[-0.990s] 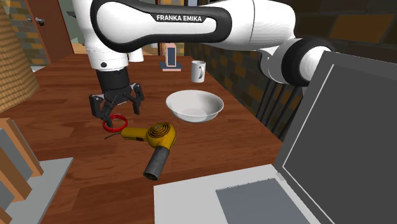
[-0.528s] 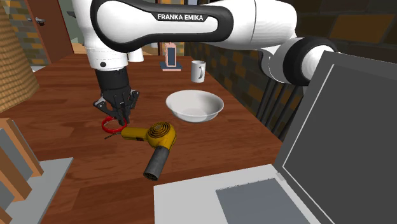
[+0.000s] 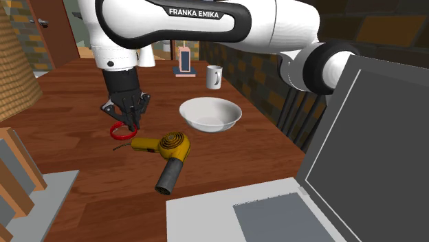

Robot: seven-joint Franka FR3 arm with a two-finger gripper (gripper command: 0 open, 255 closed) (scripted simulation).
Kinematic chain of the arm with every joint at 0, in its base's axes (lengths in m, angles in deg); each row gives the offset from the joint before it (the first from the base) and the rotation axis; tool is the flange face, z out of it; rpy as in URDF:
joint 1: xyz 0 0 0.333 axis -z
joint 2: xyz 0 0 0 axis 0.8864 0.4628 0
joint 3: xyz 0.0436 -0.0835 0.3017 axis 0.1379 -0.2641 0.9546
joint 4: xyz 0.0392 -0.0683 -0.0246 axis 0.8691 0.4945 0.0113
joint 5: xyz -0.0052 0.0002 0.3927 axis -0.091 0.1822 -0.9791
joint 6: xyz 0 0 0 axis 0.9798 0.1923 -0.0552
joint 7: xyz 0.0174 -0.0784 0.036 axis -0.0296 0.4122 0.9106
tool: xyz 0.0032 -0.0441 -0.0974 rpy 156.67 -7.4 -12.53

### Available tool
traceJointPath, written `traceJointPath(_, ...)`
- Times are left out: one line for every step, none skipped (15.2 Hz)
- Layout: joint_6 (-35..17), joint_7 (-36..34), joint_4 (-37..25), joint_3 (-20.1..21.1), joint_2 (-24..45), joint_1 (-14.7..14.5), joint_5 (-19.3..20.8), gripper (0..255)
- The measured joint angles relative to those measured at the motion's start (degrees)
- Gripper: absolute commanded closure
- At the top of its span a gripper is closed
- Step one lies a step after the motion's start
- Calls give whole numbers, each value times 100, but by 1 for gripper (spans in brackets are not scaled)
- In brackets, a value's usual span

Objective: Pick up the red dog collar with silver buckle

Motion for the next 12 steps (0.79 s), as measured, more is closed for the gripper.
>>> traceJointPath(93, 0, -117, -1, 27, -19, 8, 255)
traceJointPath(189, 3, -242, -3, 56, -37, 17, 255)
traceJointPath(295, 3, -398, -6, 107, -66, 32, 255)
traceJointPath(385, 3, -519, -8, 138, -87, 42, 255)
traceJointPath(503, 2, -687, -11, 187, -120, 57, 255)
traceJointPath(601, 3, -816, -12, 216, -142, 67, 255)
traceJointPath(700, 16, -966, -18, 265, -163, 81, 255)
traceJointPath(868, 18, -1256, -29, 383, -225, 116, 255)
traceJointPath(987, 10, -1442, -34, 450, -272, 136, 255)
traceJointPath(1155, 28, -1735, -49, 570, -329, 170, 255)
traceJointPath(1326, 31, -2020, -62, 680, -395, 203, 255)
traceJointPath(1406, 37, -2143, -68, 722, -421, 215, 255)
